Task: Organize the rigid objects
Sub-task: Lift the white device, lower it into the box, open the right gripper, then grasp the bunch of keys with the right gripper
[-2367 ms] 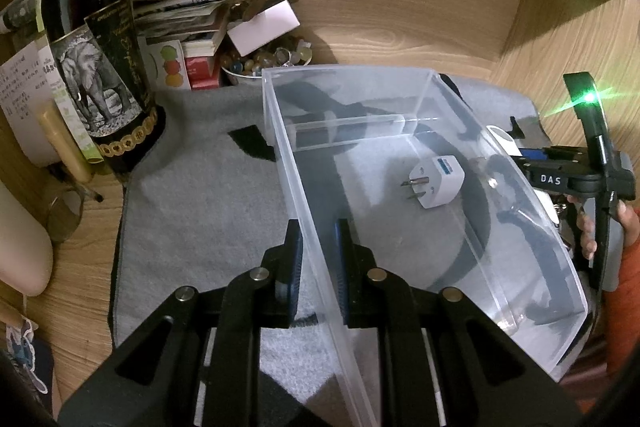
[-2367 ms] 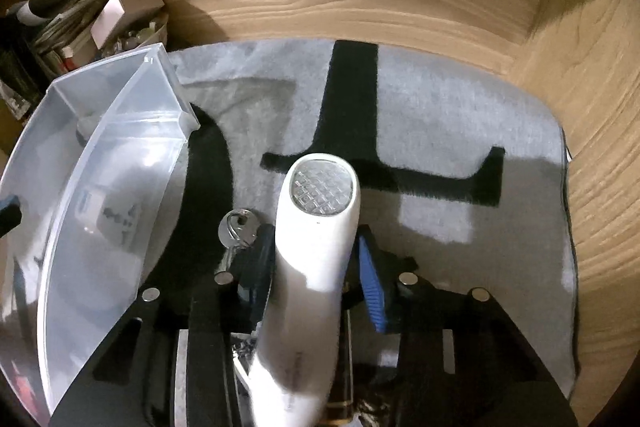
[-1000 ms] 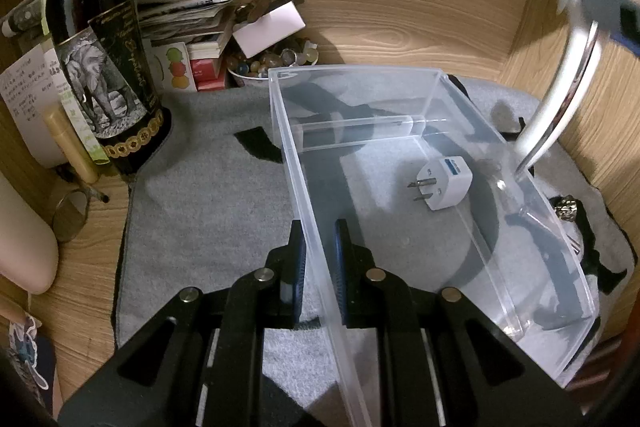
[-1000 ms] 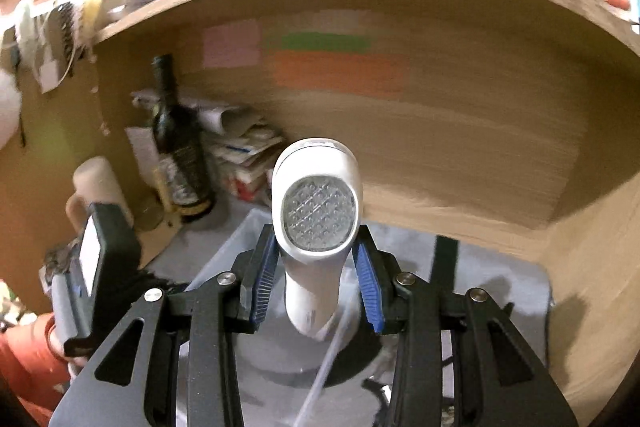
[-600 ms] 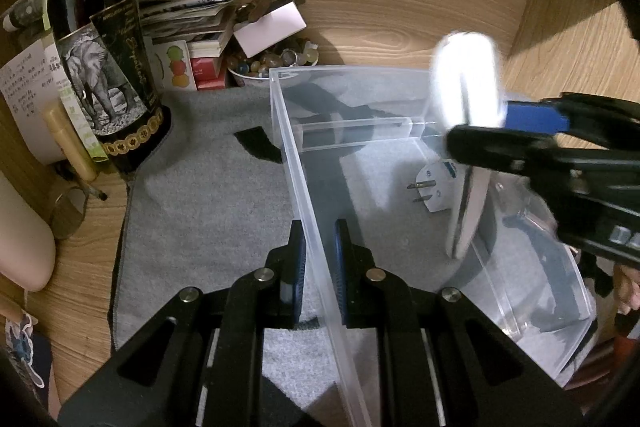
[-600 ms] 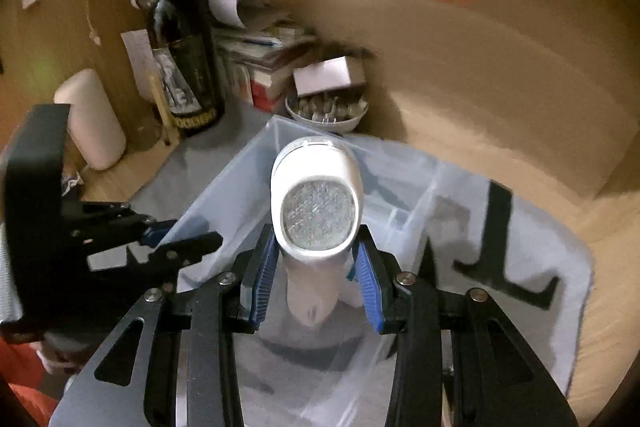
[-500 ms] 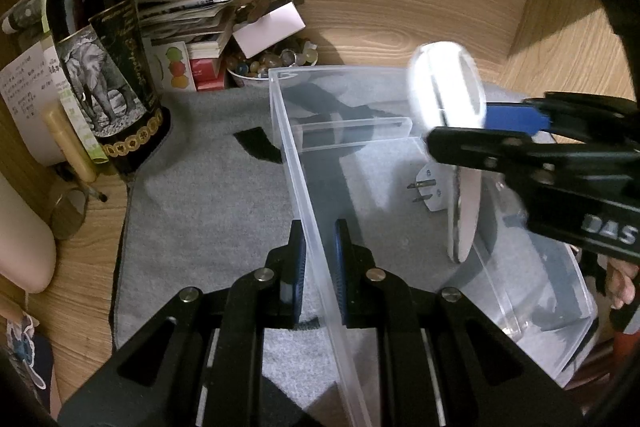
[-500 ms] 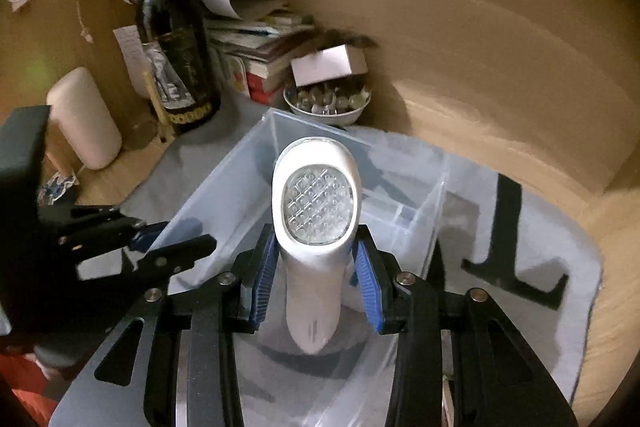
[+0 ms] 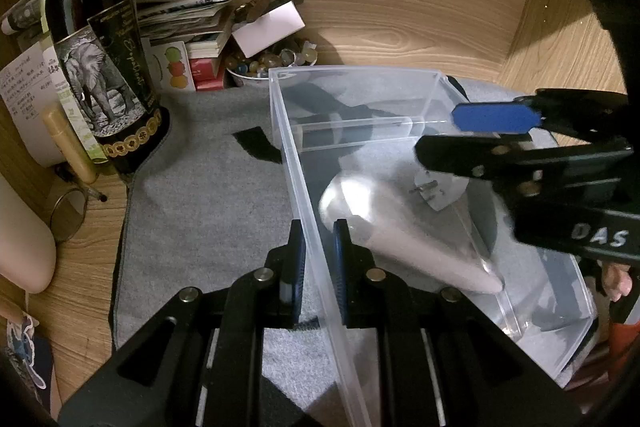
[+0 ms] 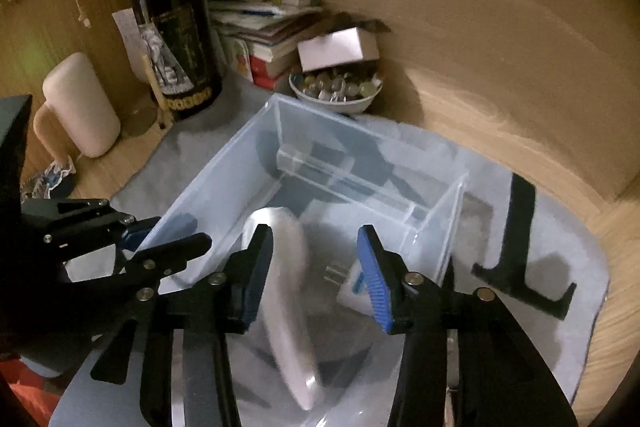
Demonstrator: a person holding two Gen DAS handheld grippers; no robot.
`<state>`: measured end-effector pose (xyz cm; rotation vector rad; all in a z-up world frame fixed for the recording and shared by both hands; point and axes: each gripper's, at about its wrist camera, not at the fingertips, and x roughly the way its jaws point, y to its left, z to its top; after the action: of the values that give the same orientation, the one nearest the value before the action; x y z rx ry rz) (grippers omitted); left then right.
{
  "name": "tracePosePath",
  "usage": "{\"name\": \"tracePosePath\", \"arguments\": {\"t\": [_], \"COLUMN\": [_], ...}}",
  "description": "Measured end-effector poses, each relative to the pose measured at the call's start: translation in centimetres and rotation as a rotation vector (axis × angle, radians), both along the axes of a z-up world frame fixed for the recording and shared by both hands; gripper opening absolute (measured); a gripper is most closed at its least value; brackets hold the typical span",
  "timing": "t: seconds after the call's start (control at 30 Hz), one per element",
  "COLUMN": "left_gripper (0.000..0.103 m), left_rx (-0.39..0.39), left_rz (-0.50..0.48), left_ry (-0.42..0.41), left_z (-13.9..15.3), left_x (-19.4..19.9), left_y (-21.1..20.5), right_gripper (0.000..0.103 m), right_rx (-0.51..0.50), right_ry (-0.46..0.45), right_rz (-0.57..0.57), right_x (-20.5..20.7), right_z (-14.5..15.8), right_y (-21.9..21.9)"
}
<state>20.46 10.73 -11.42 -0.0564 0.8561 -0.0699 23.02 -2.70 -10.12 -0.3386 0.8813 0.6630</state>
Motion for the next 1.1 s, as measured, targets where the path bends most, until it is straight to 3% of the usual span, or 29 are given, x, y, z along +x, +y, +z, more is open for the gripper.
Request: {"name": "tracePosePath", "arguments": {"t": [0.13,0.2,0.4,0.53,0.73,0.93,1.1], "left_gripper": [0.013,0.013,0.013,0.013,0.013,0.013,0.013], "left_rx": [0.006,0.011,0.017,0.021,0.025,0.029,0.026], "left_rz": [0.0,0.0,0.001,-0.001,-0.003,-0.004,-0.004], "left_ry": [0.001,0.0,-0.002,-0.003,-0.002,0.001,0.004], "left_z": [0.0,-0.1,-0.1,-0.1,-0.2,-0.2,-0.2], "left_x": [0.1,0.2,0.1,0.0,-0.1,-0.1,0.0], "left_y": [0.0,-0.1,-0.1,-0.2,-0.2,-0.2,-0.2], "right_gripper": [0.05,0.06,0.07,0.072,0.072,0.071,0.058], "right_rx": [0.028,0.045,0.082,0.08,0.04,-0.01,-0.03], "right_ry": [-0.048,-0.079,-0.177,-0.204,-0.152,-0.037,0.052], "right_rz": [-0.016,-0.034,-0.125,-0.208,-0.298,-0.327,-0.296], "right_x": [-0.6,-0.9,-1.8,-1.5,-0.2,1.7,2.4], "right_z": [1.2,1.9,4.2,4.9,3.0,-1.0,-3.5], "right_y": [-0.9,-1.5,-4.8,-7.9,-11.0,-12.4,-11.9]}}
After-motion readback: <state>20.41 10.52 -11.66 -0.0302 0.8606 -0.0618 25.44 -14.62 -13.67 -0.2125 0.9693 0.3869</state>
